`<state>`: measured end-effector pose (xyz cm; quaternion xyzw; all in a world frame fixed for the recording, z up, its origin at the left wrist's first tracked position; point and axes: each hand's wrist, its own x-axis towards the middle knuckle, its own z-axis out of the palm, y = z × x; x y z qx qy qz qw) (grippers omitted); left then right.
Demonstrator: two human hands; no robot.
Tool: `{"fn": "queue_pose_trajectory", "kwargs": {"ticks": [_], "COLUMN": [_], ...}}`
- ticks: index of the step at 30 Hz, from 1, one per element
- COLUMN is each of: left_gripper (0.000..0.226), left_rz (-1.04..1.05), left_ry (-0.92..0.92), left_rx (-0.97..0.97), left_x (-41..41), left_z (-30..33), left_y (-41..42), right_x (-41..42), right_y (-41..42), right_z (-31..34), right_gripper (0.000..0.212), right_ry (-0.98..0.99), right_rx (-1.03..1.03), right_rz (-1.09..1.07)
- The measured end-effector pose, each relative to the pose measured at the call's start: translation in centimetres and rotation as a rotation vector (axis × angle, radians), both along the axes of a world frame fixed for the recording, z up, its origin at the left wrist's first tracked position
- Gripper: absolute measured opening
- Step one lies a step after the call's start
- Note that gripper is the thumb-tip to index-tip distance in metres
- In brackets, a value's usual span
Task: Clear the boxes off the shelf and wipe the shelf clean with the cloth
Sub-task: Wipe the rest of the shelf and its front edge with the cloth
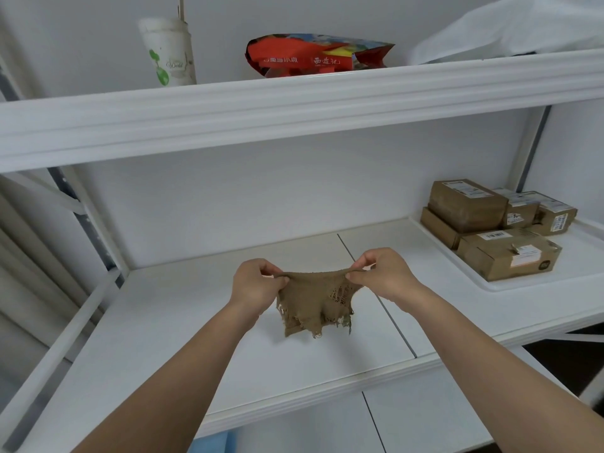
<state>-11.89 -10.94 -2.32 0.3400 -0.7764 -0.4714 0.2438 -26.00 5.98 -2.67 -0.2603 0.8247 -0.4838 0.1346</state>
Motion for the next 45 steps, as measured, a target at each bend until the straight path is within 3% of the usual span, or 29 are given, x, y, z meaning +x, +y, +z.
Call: {"fn": "queue_pose_trajectory", "kwargs": {"ticks": [7, 10, 16, 21, 26, 32, 38, 45], "left_gripper": [0.01, 0.01, 0.014, 0.013, 0.027, 0.03, 0.023, 0.058], "left_rz": [-0.052, -0.069, -0.19, -0.288, -0.37, -0.336, -0.143, 0.021], "left_ry": [0.0, 0.03, 0.066, 0.053, 0.078, 0.133, 0.103, -0.088], "left_rx": [0.083, 0.149, 0.313, 0.416, 0.522, 0.676, 0.768, 1.073], "left_x": [-0.8, -1.4, -2.5, -3.5, -4.3, -5.1, -6.1, -8.0], "left_z": [0.0, 0.3, 0.9, 0.9, 1.3, 1.6, 0.2, -3.5], "left_y": [1.1, 2.2, 4.6, 6.3, 7.7, 8.6, 8.7, 9.7], "right_x": [0.6, 1.0, 1.3, 0.9, 0.1, -0.7, -1.9, -2.7], "right_y": [-0.1, -0.2, -0.2, 0.4, 1.1, 2.4, 3.6, 4.6], "right_z": [0.1, 0.2, 0.3, 0.2, 0.0, -0.5, -1.2, -1.0], "right_gripper": [0.007, 0.012, 0.002, 0.015, 0.019, 0.043, 0.025, 0.026], "right_ry": [-0.034, -0.101, -0.261, -0.317, -0.31, -0.255, -0.146, -0.119], "right_rx": [0.092, 0.076, -0.04, -0.116, -0.119, -0.114, -0.085, -0.058], "right_rz": [0.061, 0.054, 0.037, 0.067, 0.084, 0.089, 0.026, 0.098]}}
